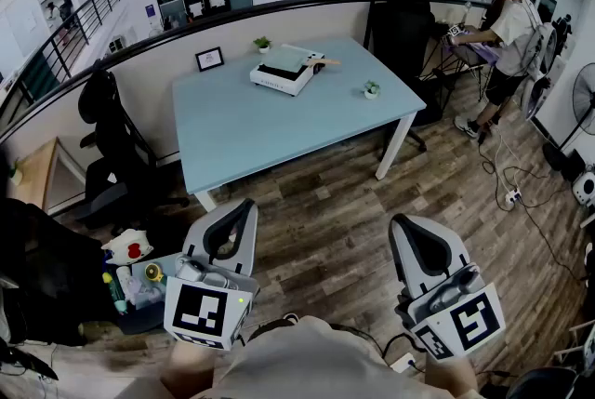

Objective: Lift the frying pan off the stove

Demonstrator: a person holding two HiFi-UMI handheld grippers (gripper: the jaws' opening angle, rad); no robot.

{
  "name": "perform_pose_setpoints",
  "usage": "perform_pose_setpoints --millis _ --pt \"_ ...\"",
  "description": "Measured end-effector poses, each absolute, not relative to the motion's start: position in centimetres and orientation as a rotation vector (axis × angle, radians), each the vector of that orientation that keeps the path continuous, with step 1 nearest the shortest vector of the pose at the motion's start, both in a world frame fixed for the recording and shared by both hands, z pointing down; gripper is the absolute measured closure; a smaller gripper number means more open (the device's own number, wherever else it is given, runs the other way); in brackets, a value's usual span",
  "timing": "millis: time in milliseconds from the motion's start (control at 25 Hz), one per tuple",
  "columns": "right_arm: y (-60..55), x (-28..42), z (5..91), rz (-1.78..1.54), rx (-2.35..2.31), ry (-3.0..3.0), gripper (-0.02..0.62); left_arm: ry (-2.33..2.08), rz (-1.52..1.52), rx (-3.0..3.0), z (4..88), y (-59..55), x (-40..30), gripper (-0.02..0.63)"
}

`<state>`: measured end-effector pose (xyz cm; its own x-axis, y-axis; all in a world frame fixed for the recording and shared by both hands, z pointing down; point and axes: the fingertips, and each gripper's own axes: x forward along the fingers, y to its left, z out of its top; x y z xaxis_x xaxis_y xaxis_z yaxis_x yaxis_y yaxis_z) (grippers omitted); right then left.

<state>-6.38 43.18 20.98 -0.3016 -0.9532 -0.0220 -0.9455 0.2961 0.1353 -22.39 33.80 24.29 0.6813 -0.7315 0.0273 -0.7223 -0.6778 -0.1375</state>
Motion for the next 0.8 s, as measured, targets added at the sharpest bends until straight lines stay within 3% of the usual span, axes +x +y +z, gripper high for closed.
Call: perform_pose_setpoints --millis 640,760,800 --pt "40.7 -9.6 21.8 -0.114 1.92 -2.473 0.584 1.179 -0.162 -2.791 25.5 30.1 -26.6 0.603" --pt "40.1 -9.1 21.6 -0.083 1.944 -2.475 0.316 1.177 -0.171 -2.767 25.1 29.4 -27.0 0.603" --pt "40.0 -8.8 21.4 -0.088 1.96 -2.474 0.295 1.175 -0.183 -2.742 25.0 29.3 -27.0 0.603"
